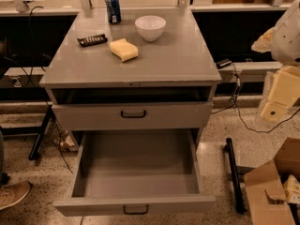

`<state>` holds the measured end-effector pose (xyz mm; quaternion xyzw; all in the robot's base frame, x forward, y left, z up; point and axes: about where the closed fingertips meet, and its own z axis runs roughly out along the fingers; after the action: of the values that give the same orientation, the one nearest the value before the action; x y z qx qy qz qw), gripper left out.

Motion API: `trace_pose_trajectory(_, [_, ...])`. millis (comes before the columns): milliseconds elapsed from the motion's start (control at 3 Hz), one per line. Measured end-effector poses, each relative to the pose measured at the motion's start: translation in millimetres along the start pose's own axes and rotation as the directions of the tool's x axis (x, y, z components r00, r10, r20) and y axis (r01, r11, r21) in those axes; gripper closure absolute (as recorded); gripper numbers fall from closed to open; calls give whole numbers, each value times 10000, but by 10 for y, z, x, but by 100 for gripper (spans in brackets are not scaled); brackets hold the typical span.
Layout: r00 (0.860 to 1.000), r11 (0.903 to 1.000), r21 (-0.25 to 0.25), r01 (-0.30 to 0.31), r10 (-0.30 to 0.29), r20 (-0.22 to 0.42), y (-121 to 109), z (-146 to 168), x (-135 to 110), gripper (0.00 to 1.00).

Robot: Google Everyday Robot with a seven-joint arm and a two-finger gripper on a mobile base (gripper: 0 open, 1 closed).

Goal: Place sponge into middle drawer

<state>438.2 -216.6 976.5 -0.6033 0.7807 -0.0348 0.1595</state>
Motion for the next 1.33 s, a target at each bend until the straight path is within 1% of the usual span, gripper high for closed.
trace_pose_trajectory(333, [9999,9999,65,-103,103,24,-5,2,-3,0])
trace_pose_trajectory(667, [9944,9927,607,-1039,1024,268,-49,20,-28,0])
trace_pose_trajectory(1000, [9539,9662,766,-2461,2274,1959,-515,228,-334,0])
trace_pose_trajectory(1333, [8693,9278,373,-3713,3332,3650,-1117,547,-710,0])
